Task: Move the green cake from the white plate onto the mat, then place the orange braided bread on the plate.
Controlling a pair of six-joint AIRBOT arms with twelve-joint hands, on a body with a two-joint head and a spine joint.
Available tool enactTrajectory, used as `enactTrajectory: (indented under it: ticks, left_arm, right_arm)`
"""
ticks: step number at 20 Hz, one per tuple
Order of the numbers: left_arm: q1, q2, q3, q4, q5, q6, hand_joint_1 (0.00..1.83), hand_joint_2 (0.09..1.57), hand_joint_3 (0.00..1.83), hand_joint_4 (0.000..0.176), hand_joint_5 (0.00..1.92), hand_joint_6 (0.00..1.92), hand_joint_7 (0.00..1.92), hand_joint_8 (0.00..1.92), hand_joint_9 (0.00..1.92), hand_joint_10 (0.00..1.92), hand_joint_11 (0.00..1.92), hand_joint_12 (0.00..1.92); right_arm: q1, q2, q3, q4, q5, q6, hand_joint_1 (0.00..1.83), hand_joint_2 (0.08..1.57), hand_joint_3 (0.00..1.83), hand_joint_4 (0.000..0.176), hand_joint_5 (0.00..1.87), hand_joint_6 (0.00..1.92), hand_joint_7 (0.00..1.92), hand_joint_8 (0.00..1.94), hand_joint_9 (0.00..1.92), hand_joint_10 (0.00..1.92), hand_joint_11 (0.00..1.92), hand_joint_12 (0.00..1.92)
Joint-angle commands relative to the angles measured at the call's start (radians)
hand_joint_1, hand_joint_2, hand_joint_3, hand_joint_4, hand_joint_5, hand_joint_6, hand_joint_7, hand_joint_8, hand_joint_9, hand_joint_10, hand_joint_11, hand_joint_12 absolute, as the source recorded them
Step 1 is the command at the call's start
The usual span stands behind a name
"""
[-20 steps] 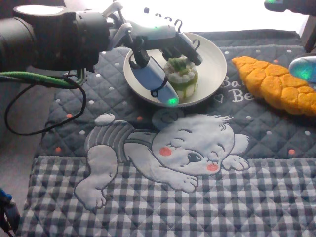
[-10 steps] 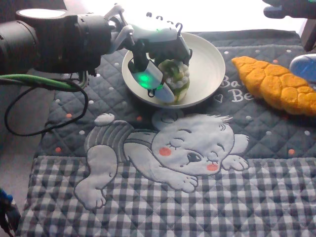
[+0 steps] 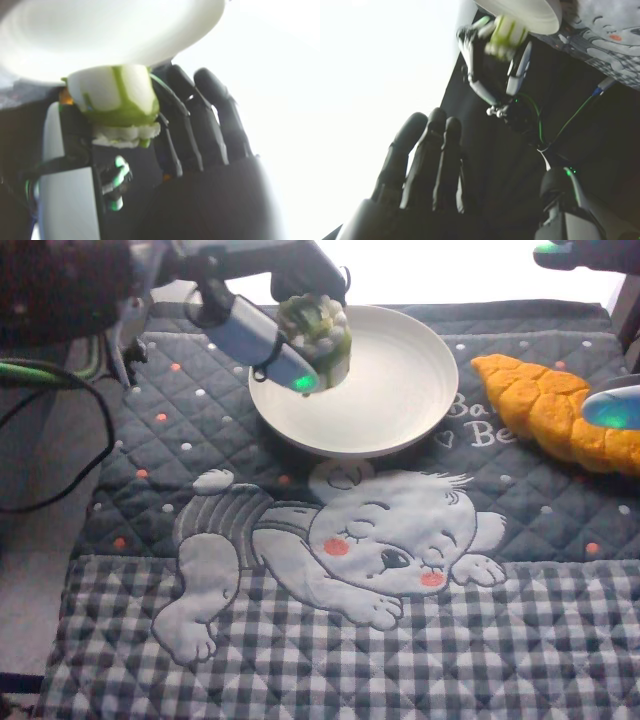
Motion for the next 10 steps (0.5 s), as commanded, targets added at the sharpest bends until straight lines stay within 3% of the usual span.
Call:
enactTrajectory:
  ticks: [1,2,3,4,6,8,9,10]
  left_arm:
    - [-0.01,0.015,-0.007,-0.04,-0.112,-0.033,1.21,1.12,0.0,0.021,1.02,0.84,0.95,1.13,0.71,1.06,0.43,1.58]
    - [-0.009,0.038,-0.027,-0.031,-0.142,-0.056,1.21,1.1,0.0,0.035,1.03,0.84,0.99,1.05,0.8,0.93,0.53,1.47]
    - [-0.009,0.061,-0.059,-0.022,-0.16,-0.059,1.22,1.09,0.0,0.046,1.04,0.86,1.03,0.95,0.89,0.8,0.57,1.42]
    - [-0.009,0.081,-0.088,-0.011,-0.171,-0.059,1.22,1.09,0.0,0.047,1.03,0.88,1.04,0.93,0.91,0.74,0.57,1.38]
    - [-0.006,0.099,-0.117,-0.004,-0.191,-0.059,1.21,1.11,0.0,0.049,1.02,0.9,0.96,1.06,0.82,0.79,0.4,1.44]
    - [0.002,0.117,-0.151,0.001,-0.21,-0.059,1.19,1.14,0.0,0.044,0.95,0.98,0.91,1.16,0.62,1.04,0.21,1.65]
    - [0.005,0.125,-0.167,0.006,-0.219,-0.059,1.2,1.12,0.0,0.038,1.0,0.9,0.94,1.13,0.6,1.07,0.16,1.72]
    - [0.013,0.138,-0.191,0.011,-0.233,-0.058,1.21,1.11,0.0,0.05,1.02,0.87,0.98,1.05,0.65,0.99,0.16,1.68]
  right_arm:
    - [0.008,0.017,0.002,0.054,0.112,0.004,0.4,1.02,0.01,0.076,0.12,0.01,0.42,0.0,0.45,0.0,0.0,1.92]
    - [0.008,0.018,0.002,0.054,0.112,0.004,0.38,1.02,0.01,0.086,0.11,0.01,0.42,0.0,0.45,0.0,0.0,1.92]
    - [0.008,0.018,0.002,0.055,0.112,0.004,0.41,1.02,0.01,0.077,0.11,0.0,0.39,0.0,0.4,0.0,0.0,1.92]
    - [0.008,0.018,0.002,0.055,0.112,0.006,0.4,1.01,0.0,0.082,0.11,0.0,0.39,0.0,0.39,0.0,0.0,1.92]
    - [0.008,0.019,0.002,0.055,0.112,0.009,0.35,1.03,0.01,0.091,0.13,0.01,0.41,0.01,0.43,0.01,0.0,1.92]
    - [0.008,0.019,0.002,0.055,0.112,0.016,0.35,0.99,0.0,0.088,0.17,0.01,0.45,0.01,0.46,0.03,0.0,1.88]
    - [0.008,0.019,0.002,0.056,0.112,0.017,0.36,0.95,0.0,0.087,0.19,0.01,0.48,0.01,0.49,0.03,0.0,1.83]
    - [0.008,0.019,0.002,0.056,0.112,0.017,0.36,0.94,0.0,0.064,0.2,0.01,0.48,0.01,0.5,0.03,0.0,1.82]
